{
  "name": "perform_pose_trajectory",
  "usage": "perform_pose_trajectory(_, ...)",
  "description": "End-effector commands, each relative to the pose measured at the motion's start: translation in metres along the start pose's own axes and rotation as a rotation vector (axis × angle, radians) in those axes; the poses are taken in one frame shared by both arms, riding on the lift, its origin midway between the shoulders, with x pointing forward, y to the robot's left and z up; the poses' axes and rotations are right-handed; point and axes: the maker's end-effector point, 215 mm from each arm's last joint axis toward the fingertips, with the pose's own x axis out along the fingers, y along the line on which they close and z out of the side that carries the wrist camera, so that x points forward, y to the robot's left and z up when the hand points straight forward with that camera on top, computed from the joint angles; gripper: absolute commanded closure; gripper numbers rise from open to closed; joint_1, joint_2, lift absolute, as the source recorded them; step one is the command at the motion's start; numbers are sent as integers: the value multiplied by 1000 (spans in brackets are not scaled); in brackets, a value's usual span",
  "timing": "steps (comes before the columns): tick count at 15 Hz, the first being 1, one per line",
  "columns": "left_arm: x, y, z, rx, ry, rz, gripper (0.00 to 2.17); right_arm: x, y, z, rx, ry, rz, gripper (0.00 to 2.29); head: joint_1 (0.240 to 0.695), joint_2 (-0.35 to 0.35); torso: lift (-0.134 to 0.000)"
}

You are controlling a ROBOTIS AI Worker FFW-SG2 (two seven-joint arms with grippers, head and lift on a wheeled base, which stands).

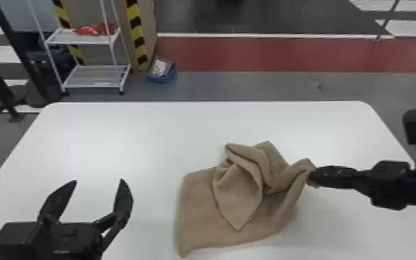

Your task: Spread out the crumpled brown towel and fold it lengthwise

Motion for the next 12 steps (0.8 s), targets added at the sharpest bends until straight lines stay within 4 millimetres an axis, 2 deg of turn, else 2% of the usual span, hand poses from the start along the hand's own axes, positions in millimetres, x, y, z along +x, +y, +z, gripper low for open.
perform_pose_trajectory(1, 0, 0, 0, -6, 0, 4, 93, 40, -3, -26, 77, 107, -3, 1318, 695, 16, -124)
perform_pose_trajectory(3, 0, 0, -3, -6, 8, 4, 93, 61, 2, -39, 110, 160, 20, 1318, 695, 29, -124)
perform_pose_trajectory(4, 0, 0, -3, -6, 8, 4, 93, 64, 8, -37, 111, 153, 40, 1318, 695, 43, -124)
perform_pose_trajectory(6, 0, 2, -3, -4, 8, 8, 93, 58, 14, -22, 118, 105, 63, 1318, 695, 60, -124)
perform_pose_trajectory(8, 0, 3, -5, -5, 11, 9, 93, 37, 30, 15, 115, -19, 113, 1318, 695, 72, -124)
perform_pose_trajectory(12, 3, 1, -5, -7, 9, 7, 93, -17, 91, 116, 138, -315, 326, 1318, 695, 102, -124)
